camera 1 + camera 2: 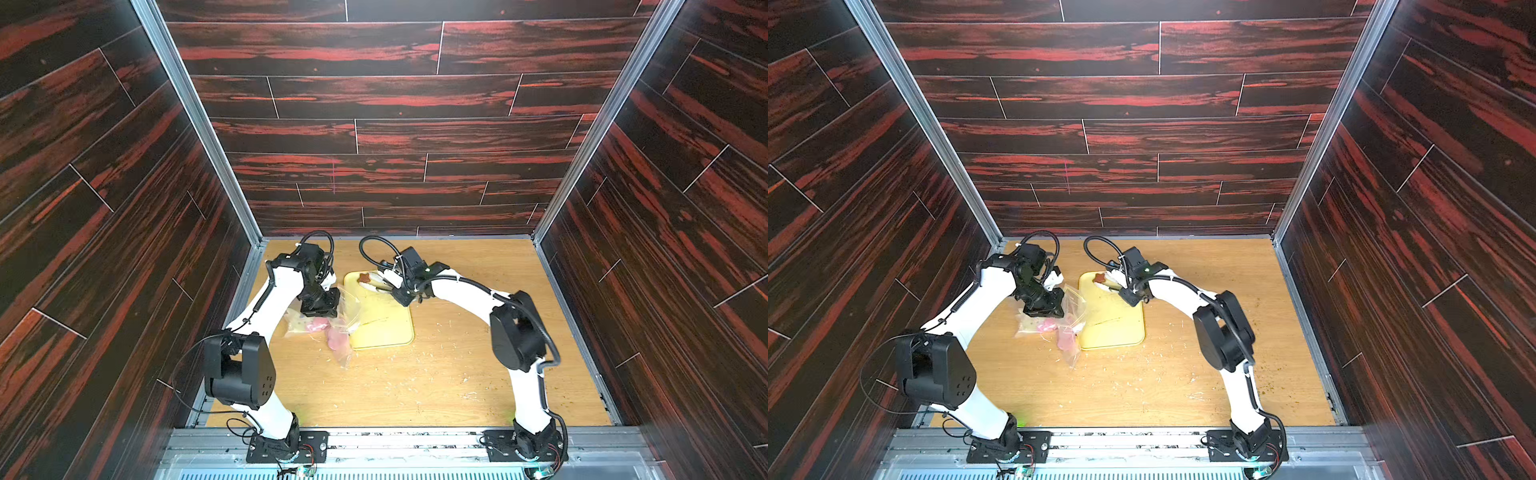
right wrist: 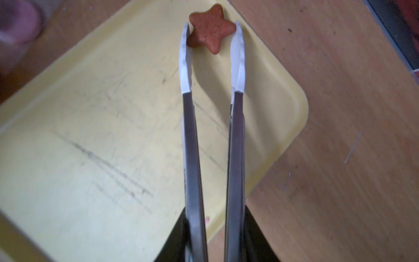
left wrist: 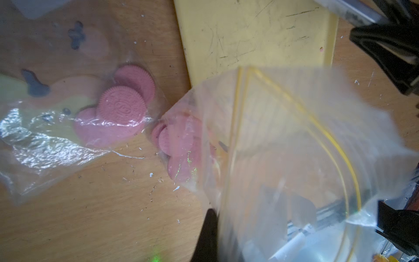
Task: Put the cookies into a resealable bag to prevent moisture
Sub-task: Pick up the cookie from the tray, then place the cookie in the ziploc bag.
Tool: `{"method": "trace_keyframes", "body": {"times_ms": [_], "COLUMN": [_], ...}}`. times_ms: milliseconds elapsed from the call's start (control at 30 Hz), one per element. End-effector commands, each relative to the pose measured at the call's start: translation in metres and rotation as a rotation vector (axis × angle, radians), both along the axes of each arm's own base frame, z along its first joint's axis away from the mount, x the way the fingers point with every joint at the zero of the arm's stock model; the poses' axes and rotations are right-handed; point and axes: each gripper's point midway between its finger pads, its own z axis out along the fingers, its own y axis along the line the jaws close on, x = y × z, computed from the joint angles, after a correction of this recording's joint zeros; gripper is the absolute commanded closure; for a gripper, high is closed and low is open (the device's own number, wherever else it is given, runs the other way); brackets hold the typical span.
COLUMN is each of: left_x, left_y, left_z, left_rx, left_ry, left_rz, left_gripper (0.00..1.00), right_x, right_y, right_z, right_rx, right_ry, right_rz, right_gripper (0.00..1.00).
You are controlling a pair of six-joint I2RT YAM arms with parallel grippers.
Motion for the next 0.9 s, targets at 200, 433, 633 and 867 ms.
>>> {"method": "trace_keyframes", "body": {"times_ms": [200, 433, 633, 867], "left_x": [-0.005, -0.004, -0.004, -0.006], "left_y": [0.002, 0.002, 0.002, 0.002], "left_z": [0.001, 0.002, 0.004, 0.01], "left_rx": [0.005, 0.006, 0.002, -0.003], "left_ry": [0.009, 0.004, 0.0, -0.014], "left_rz": [-0.017, -0.016, -0.011, -0.007], "left_gripper": [1.0, 1.0, 1.0, 1.0], "right_x": [-0.035, -0.1, -0.146, -0.148], "right_y": [-0.014, -0.021, -0.008, -0.002], "right_z": [0.108, 0.167, 0.166, 0.146], "right_rx": [0.242, 0.462, 0.525, 0.467], "right_ry": [-0.133, -0.136, -0.041, 0.014], "right_rz": [0.027, 0.165, 0.299, 0.314], "right_gripper": [0.7, 0.69, 0.69, 0.64]}}
